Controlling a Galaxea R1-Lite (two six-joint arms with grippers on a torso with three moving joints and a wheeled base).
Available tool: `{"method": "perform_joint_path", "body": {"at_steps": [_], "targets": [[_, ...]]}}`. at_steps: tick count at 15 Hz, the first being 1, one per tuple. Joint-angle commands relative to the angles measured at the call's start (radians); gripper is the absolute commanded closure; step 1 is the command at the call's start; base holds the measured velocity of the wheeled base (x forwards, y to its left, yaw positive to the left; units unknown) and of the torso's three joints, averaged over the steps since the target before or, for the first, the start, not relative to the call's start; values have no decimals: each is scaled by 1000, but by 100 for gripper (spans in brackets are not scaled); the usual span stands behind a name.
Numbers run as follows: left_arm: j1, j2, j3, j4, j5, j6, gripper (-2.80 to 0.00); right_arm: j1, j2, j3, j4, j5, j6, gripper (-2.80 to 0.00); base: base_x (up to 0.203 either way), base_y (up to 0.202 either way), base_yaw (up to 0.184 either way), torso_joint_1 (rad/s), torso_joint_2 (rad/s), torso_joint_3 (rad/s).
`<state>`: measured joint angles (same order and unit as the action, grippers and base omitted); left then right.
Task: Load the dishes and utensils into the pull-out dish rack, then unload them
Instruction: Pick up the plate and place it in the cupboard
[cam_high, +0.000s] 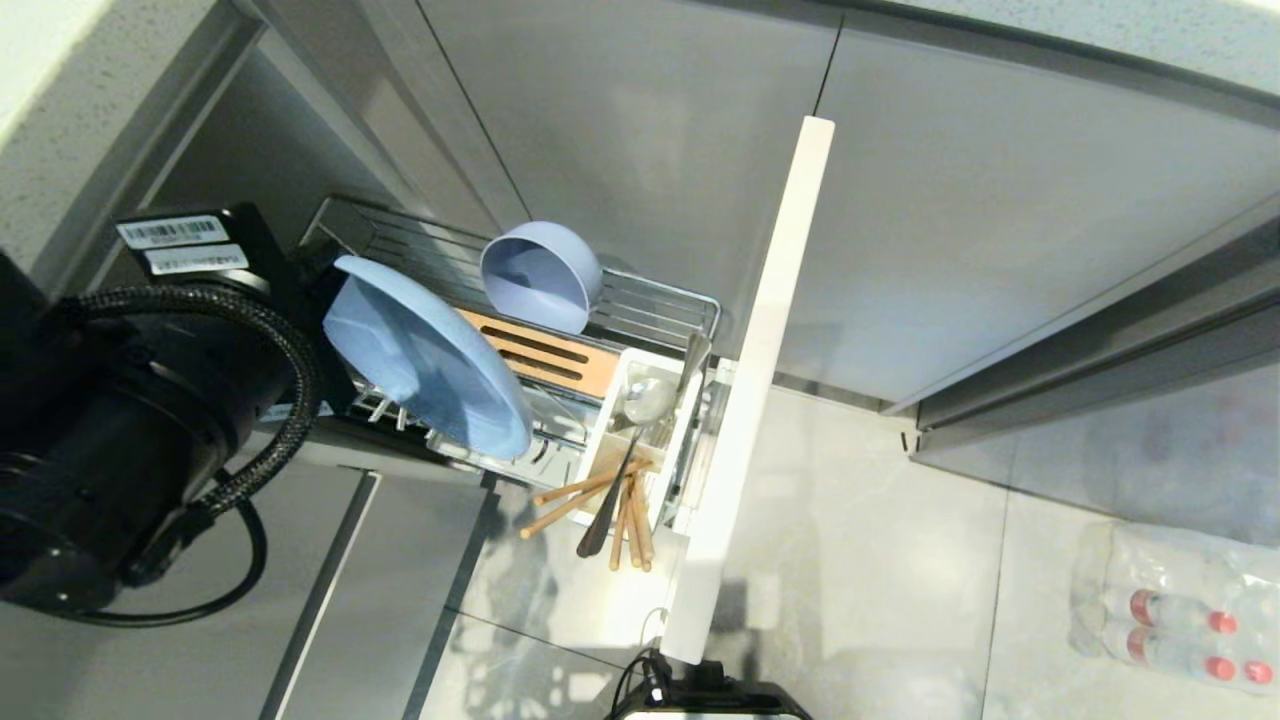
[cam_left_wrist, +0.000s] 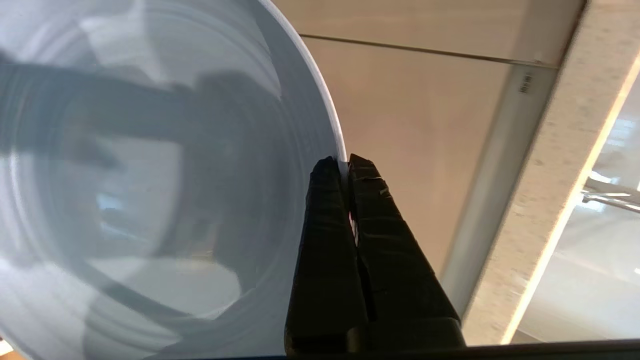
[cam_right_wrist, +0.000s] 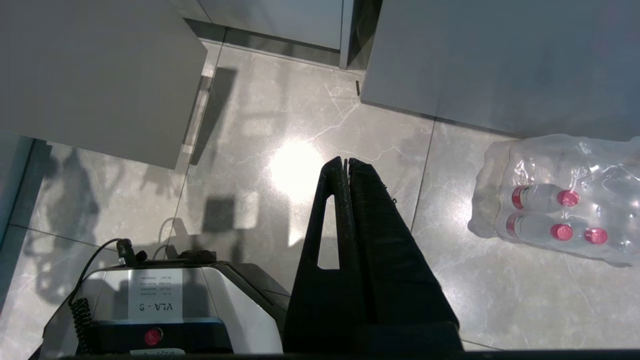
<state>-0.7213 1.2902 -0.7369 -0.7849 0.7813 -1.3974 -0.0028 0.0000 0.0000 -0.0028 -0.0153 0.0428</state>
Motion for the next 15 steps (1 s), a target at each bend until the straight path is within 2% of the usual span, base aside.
{"method": "perform_joint_path", "body": {"at_steps": [1, 6, 10, 15], "targets": [[2, 13, 6, -4, 6, -9, 0, 1, 2, 0, 0, 0, 0, 0, 0, 0, 0, 0, 0, 0], [2, -7, -10, -10, 2, -22, 0, 0, 1, 0, 0, 0, 0, 0, 0, 0, 0, 0, 0, 0], [2, -36, -7, -79, -55, -12, 0, 0, 2, 0, 0, 0, 0, 0, 0, 0, 0, 0, 0, 0], [5, -17, 12, -88, -60, -17, 0, 0, 2, 0, 0, 0, 0, 0, 0, 0, 0, 0, 0, 0]]}}
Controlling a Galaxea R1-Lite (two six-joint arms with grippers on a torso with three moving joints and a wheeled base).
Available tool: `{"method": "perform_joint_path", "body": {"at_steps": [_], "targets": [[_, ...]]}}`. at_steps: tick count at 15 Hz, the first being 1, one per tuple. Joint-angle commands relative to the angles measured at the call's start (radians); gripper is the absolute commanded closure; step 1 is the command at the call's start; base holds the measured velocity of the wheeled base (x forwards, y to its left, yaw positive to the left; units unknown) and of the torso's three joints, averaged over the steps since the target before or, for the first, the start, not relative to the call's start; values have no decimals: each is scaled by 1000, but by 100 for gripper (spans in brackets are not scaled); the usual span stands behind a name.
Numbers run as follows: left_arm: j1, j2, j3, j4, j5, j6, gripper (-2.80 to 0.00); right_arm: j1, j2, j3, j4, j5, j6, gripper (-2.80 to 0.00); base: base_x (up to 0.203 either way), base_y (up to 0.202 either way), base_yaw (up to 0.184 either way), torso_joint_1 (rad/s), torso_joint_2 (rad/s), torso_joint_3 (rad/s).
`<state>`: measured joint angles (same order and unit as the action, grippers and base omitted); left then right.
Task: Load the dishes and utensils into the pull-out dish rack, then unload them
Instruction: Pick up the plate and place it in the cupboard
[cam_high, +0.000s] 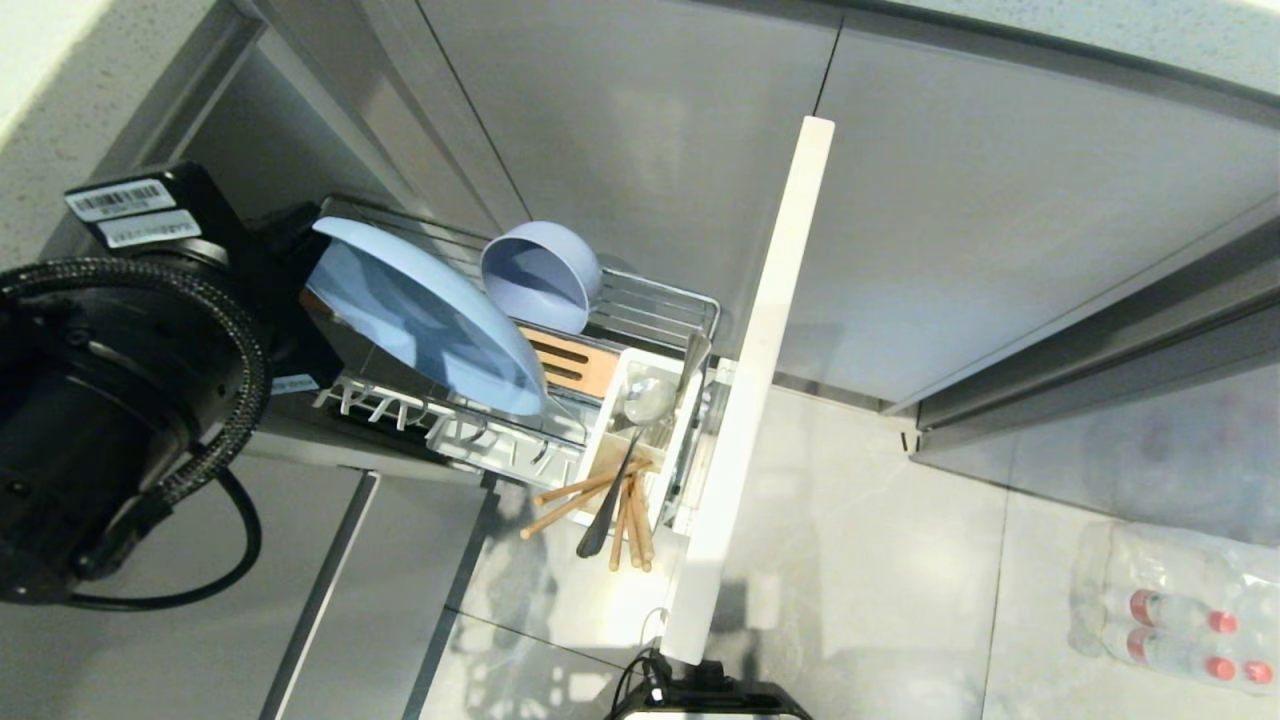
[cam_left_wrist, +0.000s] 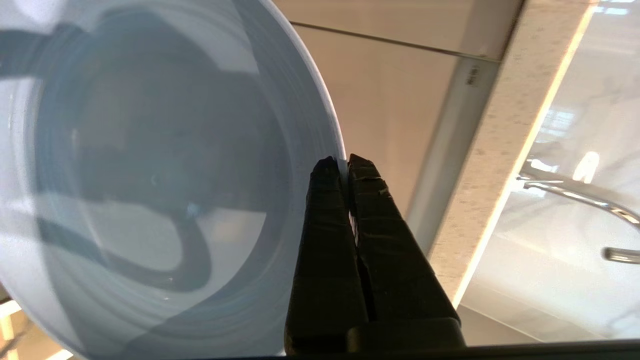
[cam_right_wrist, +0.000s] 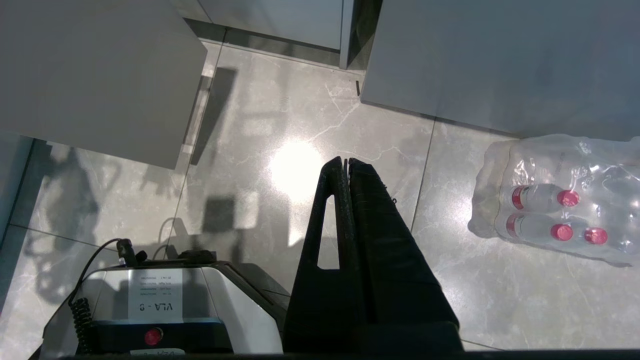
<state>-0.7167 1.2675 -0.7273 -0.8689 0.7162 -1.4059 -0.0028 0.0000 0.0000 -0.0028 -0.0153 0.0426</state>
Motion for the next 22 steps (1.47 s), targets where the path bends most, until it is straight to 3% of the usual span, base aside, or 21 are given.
{"method": "perform_joint_path", "body": {"at_steps": [1, 12, 22], "targets": [[2, 7, 12, -8, 3, -11, 0, 0, 2, 0, 0, 0, 0, 0, 0, 0, 0, 0, 0, 0], [26, 4, 63, -22, -46, -85, 0, 0, 2, 0, 0, 0, 0, 0, 0, 0, 0, 0, 0, 0], [43, 58, 75, -15, -46, -90, 0, 0, 2, 0, 0, 0, 0, 0, 0, 0, 0, 0, 0, 0]]}}
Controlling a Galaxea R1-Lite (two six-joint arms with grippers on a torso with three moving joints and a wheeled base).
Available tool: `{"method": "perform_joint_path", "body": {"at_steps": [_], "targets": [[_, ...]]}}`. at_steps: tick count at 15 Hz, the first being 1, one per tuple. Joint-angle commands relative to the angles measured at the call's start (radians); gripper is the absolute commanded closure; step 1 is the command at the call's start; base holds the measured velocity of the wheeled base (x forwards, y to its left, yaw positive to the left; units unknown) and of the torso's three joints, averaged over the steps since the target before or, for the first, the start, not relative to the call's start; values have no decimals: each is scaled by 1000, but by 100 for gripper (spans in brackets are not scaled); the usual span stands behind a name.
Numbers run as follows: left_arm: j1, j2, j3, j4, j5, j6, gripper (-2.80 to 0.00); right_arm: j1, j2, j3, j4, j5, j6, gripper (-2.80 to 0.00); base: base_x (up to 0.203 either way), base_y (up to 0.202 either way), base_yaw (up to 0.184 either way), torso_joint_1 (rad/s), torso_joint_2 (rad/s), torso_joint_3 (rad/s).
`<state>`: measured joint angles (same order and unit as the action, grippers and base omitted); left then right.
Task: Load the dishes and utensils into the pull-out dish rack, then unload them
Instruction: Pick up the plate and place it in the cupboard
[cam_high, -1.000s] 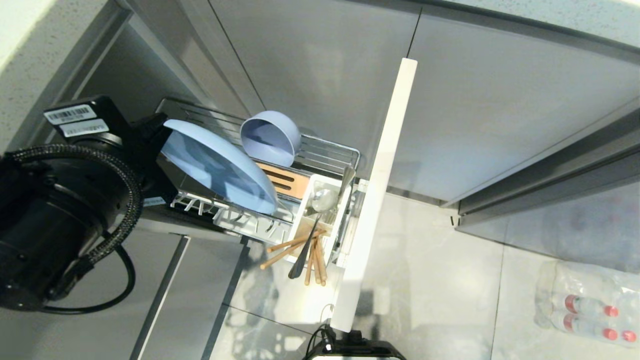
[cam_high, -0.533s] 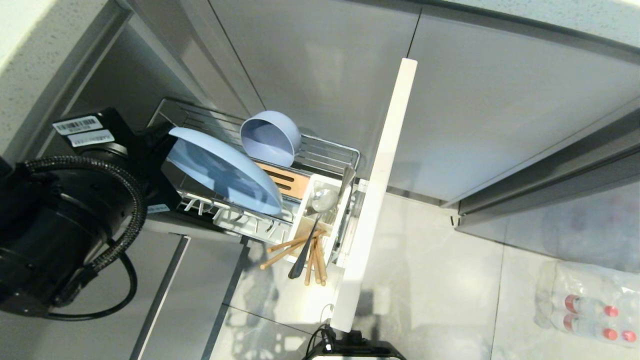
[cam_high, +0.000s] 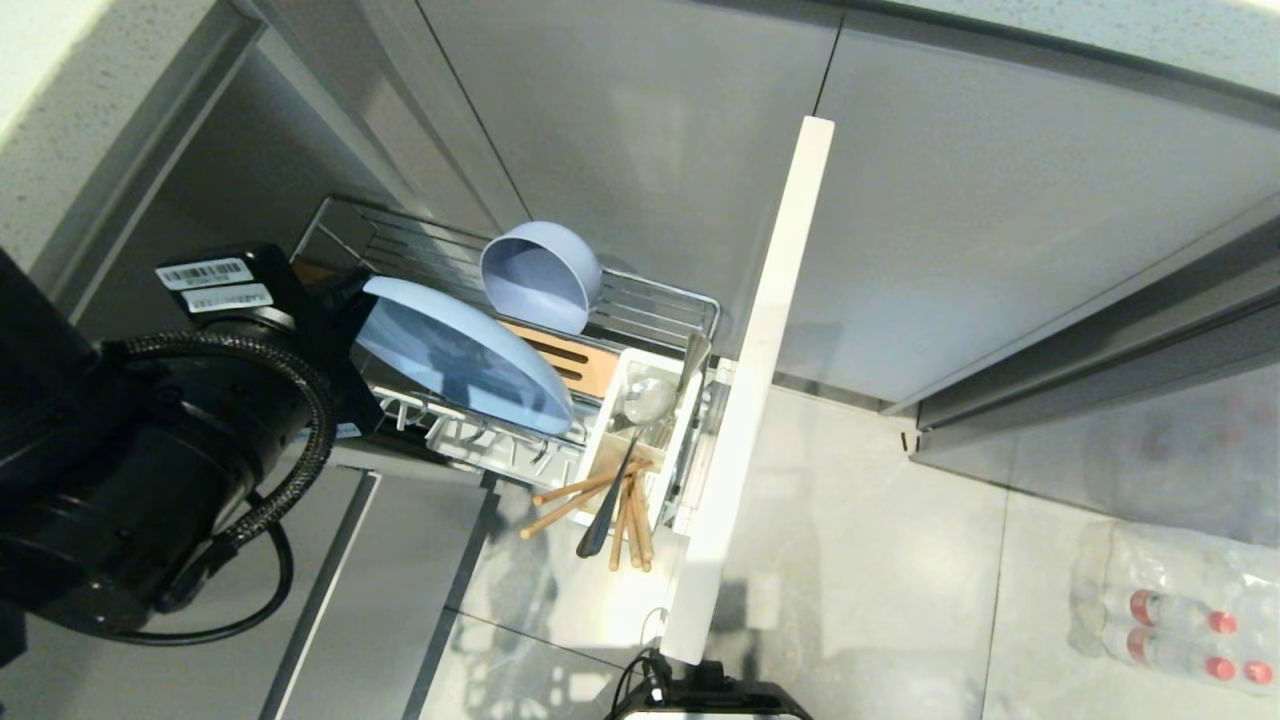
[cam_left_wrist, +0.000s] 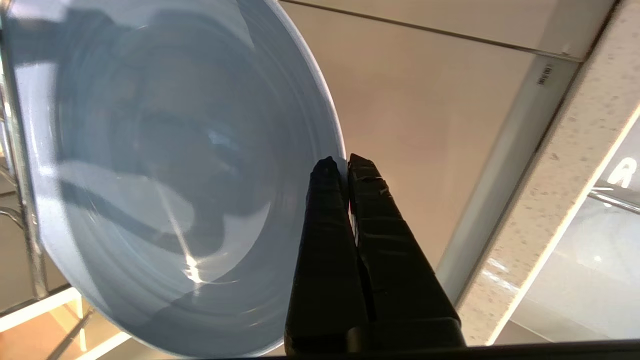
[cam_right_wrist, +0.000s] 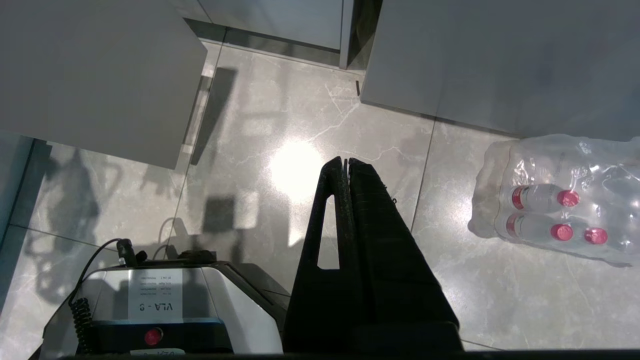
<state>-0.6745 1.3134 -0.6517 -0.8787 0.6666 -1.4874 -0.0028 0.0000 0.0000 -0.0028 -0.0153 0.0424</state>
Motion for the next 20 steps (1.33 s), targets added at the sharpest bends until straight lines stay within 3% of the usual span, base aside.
{"method": "perform_joint_path", "body": {"at_steps": [1, 12, 20], "targets": [[1, 19, 0, -5, 4, -9, 0, 1, 2, 0, 0, 0, 1, 0, 0, 0, 0, 0, 0, 0], [35, 96, -6, 30, -1, -67, 0, 1, 0, 0, 0, 0, 1, 0, 0, 0, 0, 0, 0, 0], [56, 119, -8, 32, -4, -73, 0, 1, 0, 0, 0, 0, 1, 0, 0, 0, 0, 5, 0, 1]]}}
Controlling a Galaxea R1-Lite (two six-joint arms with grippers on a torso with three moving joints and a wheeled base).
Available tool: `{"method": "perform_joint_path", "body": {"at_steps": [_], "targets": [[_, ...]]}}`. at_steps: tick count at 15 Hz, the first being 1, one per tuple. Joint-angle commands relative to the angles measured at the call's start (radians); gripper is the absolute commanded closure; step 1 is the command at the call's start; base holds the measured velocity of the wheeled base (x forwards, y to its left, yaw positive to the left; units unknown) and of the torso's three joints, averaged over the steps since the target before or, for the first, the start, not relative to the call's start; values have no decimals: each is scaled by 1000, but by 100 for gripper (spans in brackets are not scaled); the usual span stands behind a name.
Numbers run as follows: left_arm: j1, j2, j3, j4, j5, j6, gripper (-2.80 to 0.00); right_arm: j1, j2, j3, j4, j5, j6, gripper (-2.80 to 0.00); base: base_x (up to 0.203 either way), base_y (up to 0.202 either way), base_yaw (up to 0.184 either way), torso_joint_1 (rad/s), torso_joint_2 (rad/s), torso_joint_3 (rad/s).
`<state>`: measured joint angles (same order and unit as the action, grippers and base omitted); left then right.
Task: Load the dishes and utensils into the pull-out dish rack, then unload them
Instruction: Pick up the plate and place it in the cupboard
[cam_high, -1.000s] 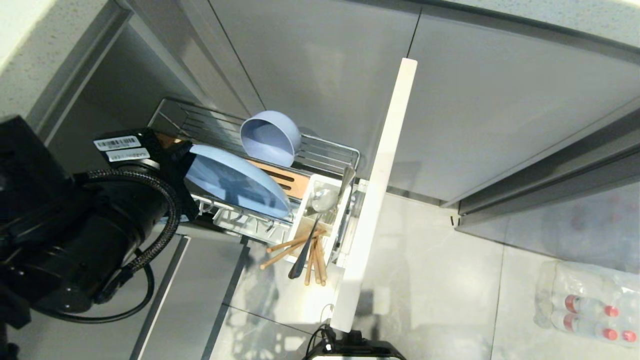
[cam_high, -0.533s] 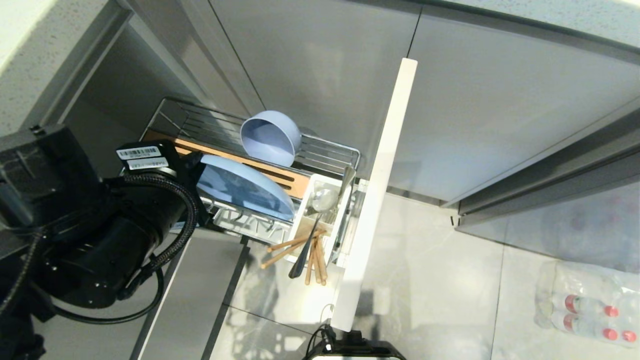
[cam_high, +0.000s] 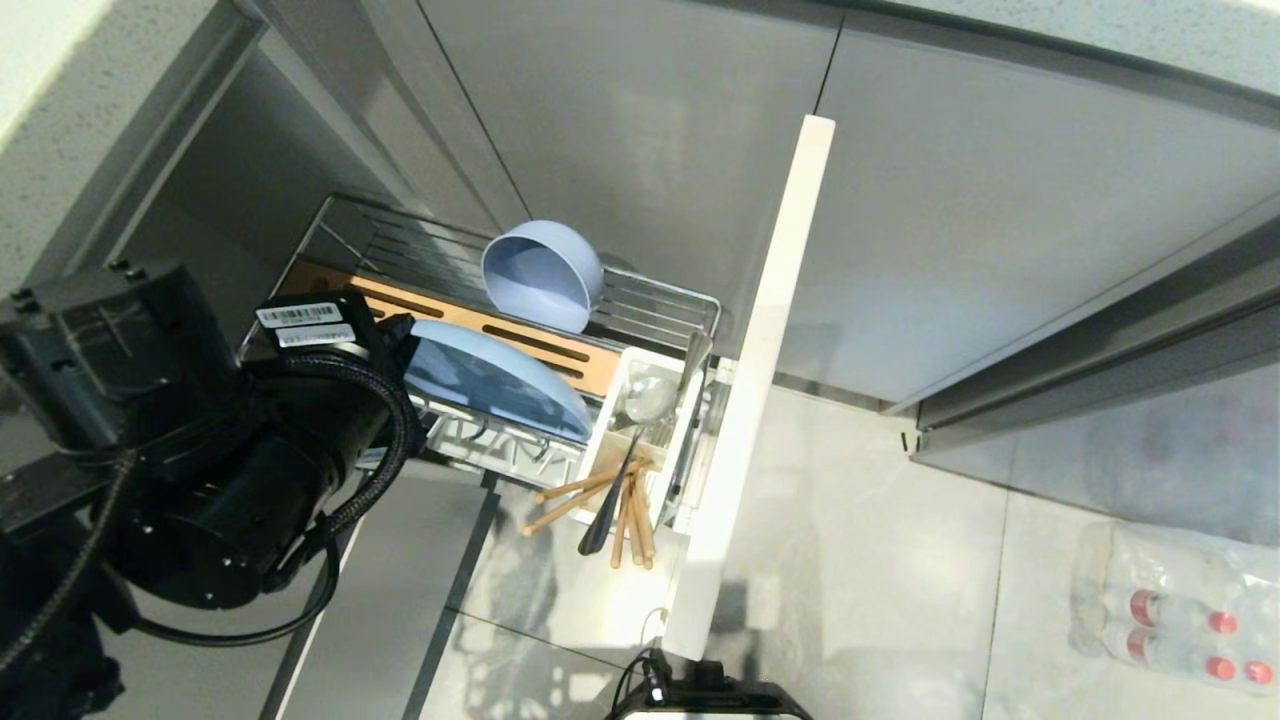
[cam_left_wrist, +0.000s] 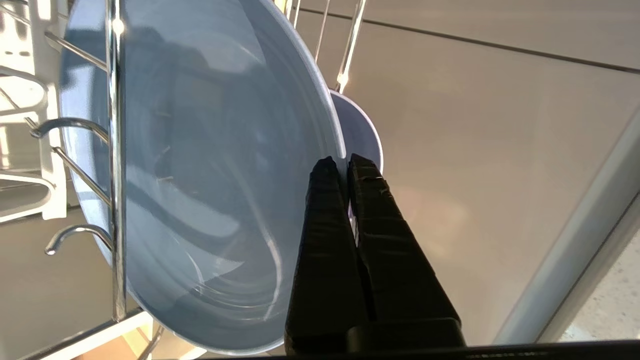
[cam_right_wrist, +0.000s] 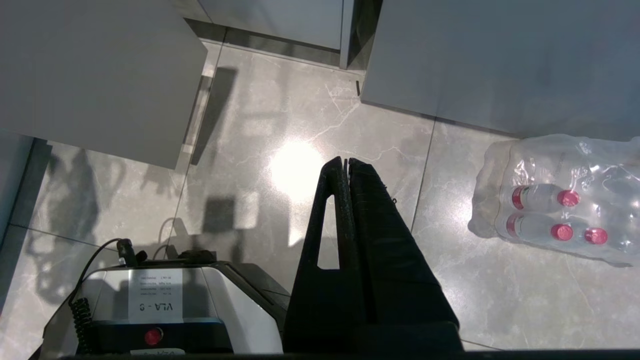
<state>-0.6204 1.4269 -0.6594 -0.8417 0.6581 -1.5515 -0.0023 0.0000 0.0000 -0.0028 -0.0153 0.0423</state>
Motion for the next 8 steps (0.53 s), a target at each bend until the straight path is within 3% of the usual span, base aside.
{"method": "perform_joint_path", "body": {"at_steps": [1, 8], "targets": [[4, 10, 0, -5, 5, -9, 0, 1, 2, 0, 0, 0, 1, 0, 0, 0, 0, 0, 0, 0], [4, 19, -5, -5, 5, -9, 0, 0, 2, 0, 0, 0, 1, 0, 0, 0, 0, 0, 0, 0]]}}
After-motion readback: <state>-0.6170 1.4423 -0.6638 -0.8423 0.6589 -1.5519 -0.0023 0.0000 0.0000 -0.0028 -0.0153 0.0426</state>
